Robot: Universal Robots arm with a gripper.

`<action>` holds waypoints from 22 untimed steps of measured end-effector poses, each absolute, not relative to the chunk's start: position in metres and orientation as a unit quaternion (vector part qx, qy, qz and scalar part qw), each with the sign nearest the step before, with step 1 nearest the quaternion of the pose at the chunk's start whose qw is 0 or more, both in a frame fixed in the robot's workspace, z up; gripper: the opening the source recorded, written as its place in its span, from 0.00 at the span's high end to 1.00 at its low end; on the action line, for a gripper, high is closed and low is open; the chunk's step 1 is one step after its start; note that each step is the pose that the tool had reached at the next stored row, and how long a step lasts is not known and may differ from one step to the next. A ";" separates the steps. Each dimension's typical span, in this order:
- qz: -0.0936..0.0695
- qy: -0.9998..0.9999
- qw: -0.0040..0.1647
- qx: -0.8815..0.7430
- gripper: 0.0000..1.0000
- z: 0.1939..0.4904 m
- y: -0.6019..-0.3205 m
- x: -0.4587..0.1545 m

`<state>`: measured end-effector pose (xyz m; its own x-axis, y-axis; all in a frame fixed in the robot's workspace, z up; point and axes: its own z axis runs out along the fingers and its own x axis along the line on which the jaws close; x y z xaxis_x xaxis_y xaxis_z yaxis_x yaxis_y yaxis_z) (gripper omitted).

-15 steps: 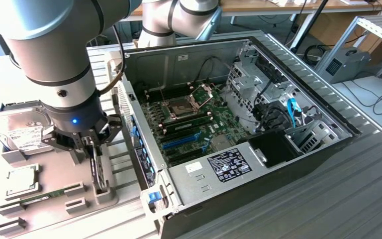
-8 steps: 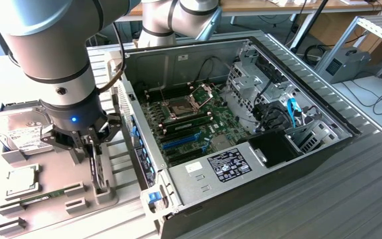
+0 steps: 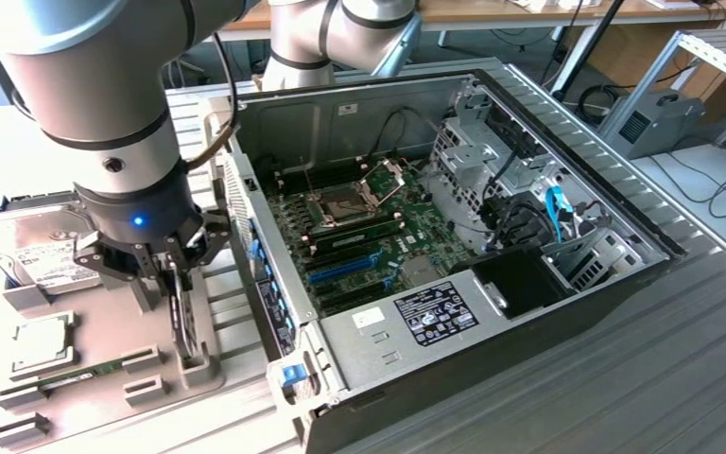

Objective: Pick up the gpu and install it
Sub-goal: 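Pick up the gpu and move the gpu toward the slot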

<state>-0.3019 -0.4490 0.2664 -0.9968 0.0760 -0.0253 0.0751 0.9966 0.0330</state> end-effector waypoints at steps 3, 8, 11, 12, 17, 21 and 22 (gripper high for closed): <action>0.016 0.999 0.013 0.038 0.74 0.271 -0.449 -0.302; 0.016 0.999 0.013 0.038 0.74 0.275 -0.449 -0.302; 0.016 0.999 0.013 0.038 0.74 0.277 -0.449 -0.302; 0.016 0.999 0.013 0.038 0.74 0.278 -0.449 -0.302; 0.016 0.999 0.013 0.038 0.74 0.283 -0.449 -0.302; 0.016 0.999 0.013 0.038 0.74 0.286 -0.449 -0.302; 0.016 0.999 0.013 0.038 0.74 0.287 -0.449 -0.302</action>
<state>-0.3019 -0.4490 0.2872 -0.9968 0.0760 -0.0253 0.0751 0.9966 0.0330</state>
